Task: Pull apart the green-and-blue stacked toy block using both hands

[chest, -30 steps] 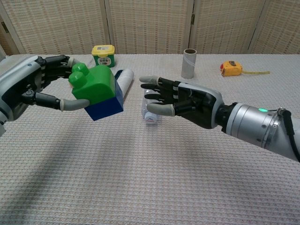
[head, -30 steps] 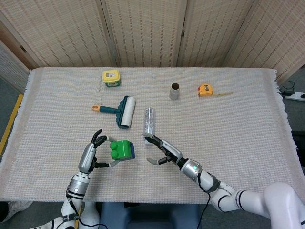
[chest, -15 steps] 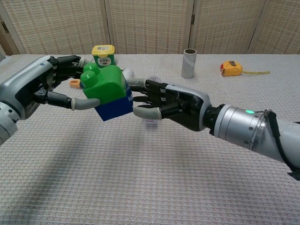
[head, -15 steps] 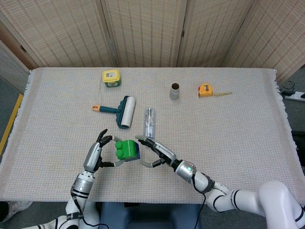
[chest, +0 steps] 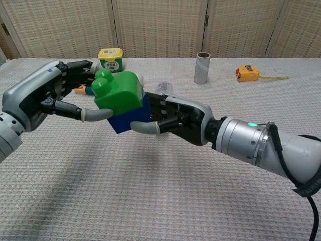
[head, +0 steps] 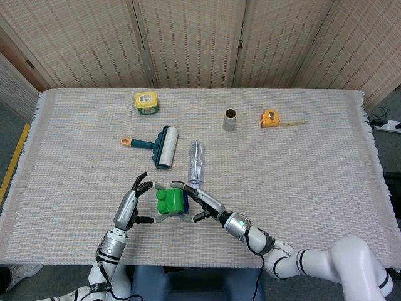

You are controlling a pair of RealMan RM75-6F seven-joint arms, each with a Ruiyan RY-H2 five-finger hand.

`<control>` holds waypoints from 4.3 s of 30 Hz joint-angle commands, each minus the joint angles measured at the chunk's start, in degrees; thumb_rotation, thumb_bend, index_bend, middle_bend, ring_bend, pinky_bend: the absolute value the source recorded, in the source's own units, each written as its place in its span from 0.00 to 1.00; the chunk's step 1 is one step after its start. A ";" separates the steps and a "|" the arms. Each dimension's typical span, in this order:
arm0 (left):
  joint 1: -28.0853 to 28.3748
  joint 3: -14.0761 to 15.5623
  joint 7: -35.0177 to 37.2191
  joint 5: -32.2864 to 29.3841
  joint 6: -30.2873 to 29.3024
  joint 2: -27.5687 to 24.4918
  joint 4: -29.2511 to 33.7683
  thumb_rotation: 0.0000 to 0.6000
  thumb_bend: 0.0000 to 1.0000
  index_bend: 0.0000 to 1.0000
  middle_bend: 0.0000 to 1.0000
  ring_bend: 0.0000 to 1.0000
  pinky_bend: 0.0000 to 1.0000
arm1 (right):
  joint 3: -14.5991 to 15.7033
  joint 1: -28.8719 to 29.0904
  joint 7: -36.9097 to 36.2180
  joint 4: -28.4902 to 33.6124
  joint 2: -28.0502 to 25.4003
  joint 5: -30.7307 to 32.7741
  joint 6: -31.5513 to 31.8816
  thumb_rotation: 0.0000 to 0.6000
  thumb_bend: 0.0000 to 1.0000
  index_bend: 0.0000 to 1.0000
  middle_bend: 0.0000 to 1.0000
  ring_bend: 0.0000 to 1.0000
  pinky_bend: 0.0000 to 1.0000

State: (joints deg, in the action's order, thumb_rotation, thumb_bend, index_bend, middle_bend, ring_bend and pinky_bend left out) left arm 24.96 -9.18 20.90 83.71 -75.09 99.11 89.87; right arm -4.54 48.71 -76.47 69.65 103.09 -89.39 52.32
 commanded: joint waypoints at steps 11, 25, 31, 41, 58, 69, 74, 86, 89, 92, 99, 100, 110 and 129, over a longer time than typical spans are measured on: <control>0.08 0.05 -0.27 -0.26 0.07 0.62 -0.21 1.00 0.42 0.49 0.78 0.33 0.00 | -0.58 -0.38 2.24 0.21 0.81 1.22 0.45 1.00 0.39 0.45 0.24 0.19 0.13; 0.15 -0.23 1.12 -0.01 -0.15 0.66 0.11 1.00 0.42 0.49 0.78 0.33 0.00 | -1.34 -1.42 7.73 0.01 1.82 2.91 0.85 1.00 0.39 0.73 0.45 0.37 0.38; 0.67 -1.76 2.34 -0.70 0.11 0.17 0.87 1.00 0.42 0.49 0.78 0.33 0.00 | -0.42 -2.33 9.09 -1.13 2.02 2.78 1.07 1.00 0.39 0.78 0.49 0.39 0.40; 0.98 -2.43 1.75 0.42 -1.34 -0.12 -0.08 1.00 0.42 0.49 0.78 0.33 0.00 | 0.04 -2.45 9.14 -2.16 2.24 1.96 0.88 1.00 0.39 0.78 0.49 0.39 0.40; 0.91 0.28 5.26 -2.73 4.80 -2.85 -11.11 1.00 0.42 0.49 0.78 0.33 0.00 | 1.04 -4.50 49.63 12.15 -8.76 12.29 -5.36 1.00 0.39 0.78 0.49 0.38 0.40; 0.87 2.38 5.59 -2.49 6.88 -1.36 -17.85 1.00 0.42 0.49 0.78 0.32 0.00 | 1.00 -5.69 73.37 22.03 -14.88 25.16 -4.13 1.00 0.39 0.78 0.48 0.36 0.38; 0.82 3.06 5.39 -2.99 8.33 -1.01 -19.62 1.00 0.42 0.48 0.78 0.31 0.00 | 1.21 -6.31 79.18 23.59 -16.02 27.25 -2.23 1.00 0.39 0.78 0.47 0.34 0.34; 2.11 3.93 6.20 -3.96 14.06 -2.51 -18.14 1.00 0.36 0.32 0.33 0.10 0.00 | 1.43 -6.20 84.54 24.22 -16.97 29.59 -3.88 1.00 0.39 0.48 0.18 0.13 0.12; 2.42 3.87 6.32 -3.33 13.94 -2.65 -17.95 1.00 0.31 0.25 0.18 0.02 0.00 | 1.23 -5.52 84.36 25.99 -18.81 31.35 -6.51 1.00 0.39 0.24 0.05 0.03 0.04; 2.99 3.71 5.64 -2.88 14.12 -2.90 -17.88 1.00 0.25 0.15 0.06 0.00 0.00 | 0.96 -5.57 84.86 26.92 -19.63 31.08 -6.01 1.00 0.39 0.08 0.00 0.00 0.00; 3.90 3.16 5.42 -3.11 15.04 -3.57 -16.30 1.00 0.22 0.05 0.00 0.00 0.00 | 1.14 -6.11 85.78 28.87 -21.82 30.76 -5.37 1.00 0.39 0.01 0.00 0.00 0.00; 3.91 3.12 5.41 -3.17 15.04 -3.59 -16.13 1.00 0.22 0.05 0.00 0.00 0.00 | 1.20 -6.04 85.97 29.28 -22.29 30.96 -5.59 1.00 0.39 0.00 0.00 0.00 0.00; 3.71 5.69 2.76 4.08 10.07 -9.19 -12.14 1.00 0.22 0.07 0.00 0.00 0.00 | 2.45 -10.18 85.40 32.96 -27.02 19.14 2.11 1.00 0.38 0.00 0.00 0.00 0.00; -10.75 14.35 -27.42 9.89 -8.22 -23.59 -9.02 1.00 0.24 0.12 0.00 0.00 0.00 | 7.02 -28.77 108.07 13.60 -14.65 12.52 29.15 1.00 0.37 0.00 0.00 0.00 0.00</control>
State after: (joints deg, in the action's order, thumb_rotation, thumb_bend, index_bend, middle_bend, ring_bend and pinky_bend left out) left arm 17.20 3.30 -3.77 95.38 -82.22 77.63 79.94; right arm 2.50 21.37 31.75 85.24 87.15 -77.44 80.98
